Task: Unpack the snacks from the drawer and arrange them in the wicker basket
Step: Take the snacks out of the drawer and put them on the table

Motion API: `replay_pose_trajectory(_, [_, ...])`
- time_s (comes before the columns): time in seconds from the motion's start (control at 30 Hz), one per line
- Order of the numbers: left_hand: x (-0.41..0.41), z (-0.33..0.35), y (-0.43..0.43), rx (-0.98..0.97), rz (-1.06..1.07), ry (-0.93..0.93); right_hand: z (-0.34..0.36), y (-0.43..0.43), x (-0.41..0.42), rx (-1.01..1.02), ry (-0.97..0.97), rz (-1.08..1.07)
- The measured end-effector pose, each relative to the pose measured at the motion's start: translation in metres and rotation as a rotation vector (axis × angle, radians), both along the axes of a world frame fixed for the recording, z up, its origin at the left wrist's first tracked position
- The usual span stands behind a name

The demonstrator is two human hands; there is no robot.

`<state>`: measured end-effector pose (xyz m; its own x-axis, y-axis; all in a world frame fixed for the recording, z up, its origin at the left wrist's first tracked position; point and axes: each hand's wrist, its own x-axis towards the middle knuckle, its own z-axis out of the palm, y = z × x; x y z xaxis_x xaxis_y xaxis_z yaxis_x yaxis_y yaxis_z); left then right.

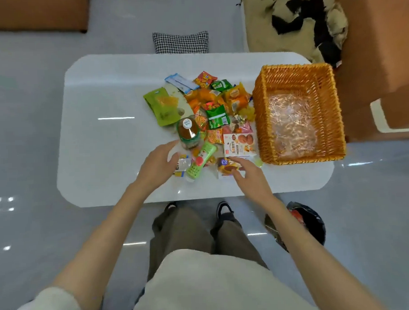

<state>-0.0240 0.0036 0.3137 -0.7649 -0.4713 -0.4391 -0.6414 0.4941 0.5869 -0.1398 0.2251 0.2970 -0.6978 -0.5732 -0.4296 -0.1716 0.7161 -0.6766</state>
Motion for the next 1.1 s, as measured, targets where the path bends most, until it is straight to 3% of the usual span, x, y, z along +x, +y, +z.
replay_pose_trajectory(0.2, [0.007,-0.034,0.061,0.083,0.176,0.091,-0.04,0.021,-0.021,0.002,-0.023,0.136])
replay_pose_trajectory(0.4, [-0.018,-0.114,0.078,0.115,0.229,0.215,-0.125,0.016,-0.044,-0.062,0.109,0.24])
replay_pose_trajectory(0.77, [-0.045,-0.287,0.053,-0.201,0.163,0.515,-0.288,-0.011,-0.089,-0.361,0.539,0.257])
replay_pose_trajectory(1.1, [-0.04,-0.321,0.048,-0.274,0.135,0.643,-0.327,-0.014,-0.087,-0.464,0.688,0.236])
